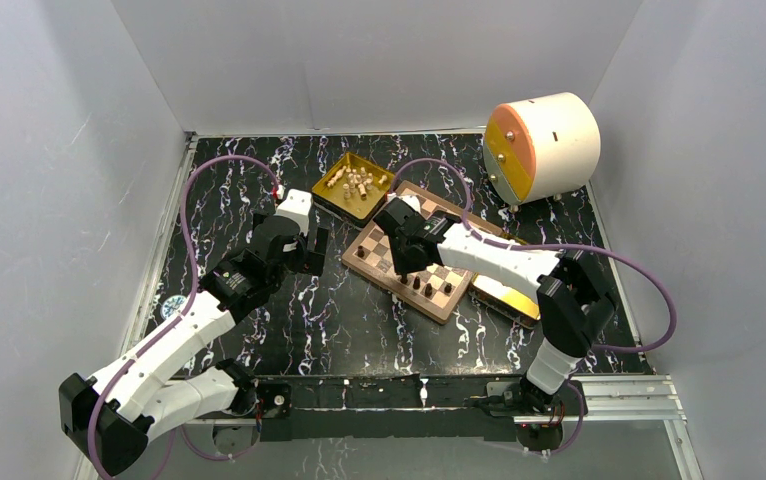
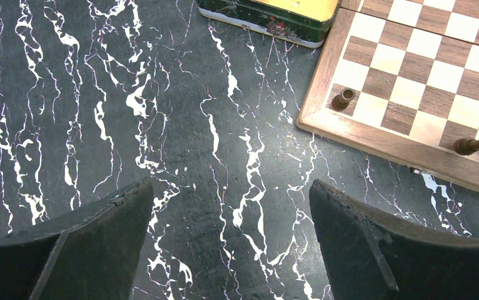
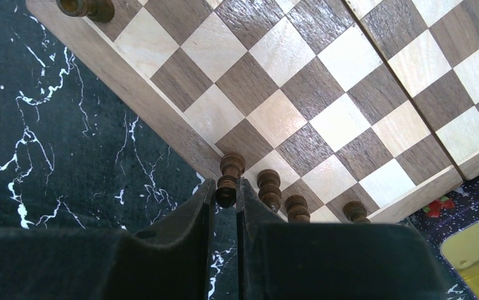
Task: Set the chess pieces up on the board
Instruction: Move the chess piece to the chessboard.
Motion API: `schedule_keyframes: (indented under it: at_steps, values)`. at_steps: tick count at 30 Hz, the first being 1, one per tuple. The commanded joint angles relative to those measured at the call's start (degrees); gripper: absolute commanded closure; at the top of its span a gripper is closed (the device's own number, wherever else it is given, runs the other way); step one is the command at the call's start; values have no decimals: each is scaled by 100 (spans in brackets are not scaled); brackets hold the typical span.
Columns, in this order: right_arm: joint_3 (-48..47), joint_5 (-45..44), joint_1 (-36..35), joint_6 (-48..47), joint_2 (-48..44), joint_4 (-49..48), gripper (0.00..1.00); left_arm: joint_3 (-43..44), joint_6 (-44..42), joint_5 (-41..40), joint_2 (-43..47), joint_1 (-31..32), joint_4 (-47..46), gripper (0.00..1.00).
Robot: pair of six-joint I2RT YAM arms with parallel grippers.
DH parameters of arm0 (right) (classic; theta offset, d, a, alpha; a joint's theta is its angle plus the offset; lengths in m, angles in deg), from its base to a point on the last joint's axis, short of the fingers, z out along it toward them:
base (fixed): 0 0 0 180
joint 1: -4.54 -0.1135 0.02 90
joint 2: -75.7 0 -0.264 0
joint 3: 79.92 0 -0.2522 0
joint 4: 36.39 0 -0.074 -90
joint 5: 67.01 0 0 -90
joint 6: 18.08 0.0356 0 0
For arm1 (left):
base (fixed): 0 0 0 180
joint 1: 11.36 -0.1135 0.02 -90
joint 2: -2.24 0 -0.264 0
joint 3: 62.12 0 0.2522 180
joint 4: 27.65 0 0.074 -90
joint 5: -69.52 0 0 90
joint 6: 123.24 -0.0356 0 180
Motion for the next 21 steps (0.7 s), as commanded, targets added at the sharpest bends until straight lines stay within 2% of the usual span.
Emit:
schedule_keyframes:
  at_steps: [1, 21]
  values:
    - [30, -245, -33, 117, -12, -120, 85, -19, -16, -100, 62, 14, -84, 8]
    - [141, -152, 119, 148, 94, -274, 84, -27, -17, -69, 88, 17, -84, 8]
